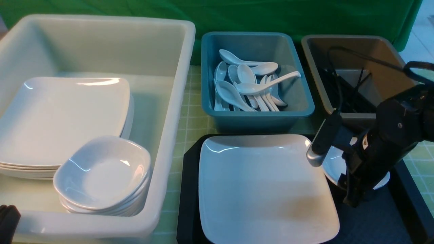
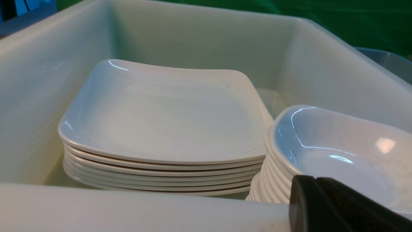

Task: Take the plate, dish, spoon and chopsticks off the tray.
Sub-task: Use the right arm to grab a small plate from the dinner plate

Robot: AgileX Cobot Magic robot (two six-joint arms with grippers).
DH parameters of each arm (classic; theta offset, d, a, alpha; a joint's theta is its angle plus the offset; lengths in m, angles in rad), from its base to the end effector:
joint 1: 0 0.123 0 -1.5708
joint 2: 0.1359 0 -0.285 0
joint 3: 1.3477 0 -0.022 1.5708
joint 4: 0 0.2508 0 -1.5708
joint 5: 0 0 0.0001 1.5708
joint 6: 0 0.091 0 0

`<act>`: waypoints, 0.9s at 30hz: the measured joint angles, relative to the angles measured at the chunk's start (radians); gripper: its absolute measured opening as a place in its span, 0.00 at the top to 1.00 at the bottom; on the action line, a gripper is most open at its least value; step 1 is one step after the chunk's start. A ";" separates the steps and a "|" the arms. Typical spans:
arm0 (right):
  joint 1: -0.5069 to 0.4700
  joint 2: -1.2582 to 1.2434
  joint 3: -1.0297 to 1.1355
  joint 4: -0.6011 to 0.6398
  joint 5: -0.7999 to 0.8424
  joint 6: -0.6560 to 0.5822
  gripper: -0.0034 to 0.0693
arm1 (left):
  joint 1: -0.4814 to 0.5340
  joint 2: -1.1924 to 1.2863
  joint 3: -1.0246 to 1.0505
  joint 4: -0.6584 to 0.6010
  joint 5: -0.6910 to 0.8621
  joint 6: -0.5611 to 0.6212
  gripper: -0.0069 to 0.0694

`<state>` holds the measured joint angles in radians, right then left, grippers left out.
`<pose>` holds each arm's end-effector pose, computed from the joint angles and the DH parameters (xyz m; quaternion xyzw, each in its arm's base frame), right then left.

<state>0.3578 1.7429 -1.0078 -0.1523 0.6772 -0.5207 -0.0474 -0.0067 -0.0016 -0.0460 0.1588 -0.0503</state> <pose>0.3047 0.1047 0.1730 -0.4688 0.8731 -0.0643 0.1173 0.0557 -0.0033 0.1997 -0.0151 0.7289 -0.0516 0.6825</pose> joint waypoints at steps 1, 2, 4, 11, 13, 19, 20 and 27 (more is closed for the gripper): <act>0.000 0.014 0.000 -0.007 -0.003 -0.010 0.38 | 0.000 0.000 0.000 0.000 0.000 0.000 0.91; 0.000 0.017 0.000 -0.008 -0.004 -0.012 0.39 | 0.000 0.000 0.000 0.000 0.000 0.001 0.91; 0.000 0.039 0.000 -0.027 -0.010 -0.024 0.41 | 0.000 0.000 0.000 0.000 0.000 0.001 0.91; 0.003 0.058 -0.006 -0.075 -0.025 -0.032 0.67 | 0.000 0.000 0.000 0.000 0.000 0.001 0.91; 0.003 0.054 -0.006 -0.090 -0.029 -0.026 0.69 | 0.000 0.000 0.000 0.000 0.000 0.001 0.91; 0.009 -0.028 -0.026 -0.083 0.044 0.044 0.84 | 0.000 0.000 0.000 0.000 0.000 0.001 0.91; 0.014 -0.056 -0.037 -0.077 0.081 0.064 0.88 | 0.000 0.000 0.000 0.000 0.000 0.001 0.91; 0.116 -0.270 -0.169 0.030 0.273 0.107 0.92 | 0.000 0.000 0.000 0.000 0.000 0.002 0.91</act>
<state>0.4740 1.4733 -1.1768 -0.1220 0.9497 -0.4134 -0.0474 -0.0067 -0.0016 -0.0460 0.1588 -0.0483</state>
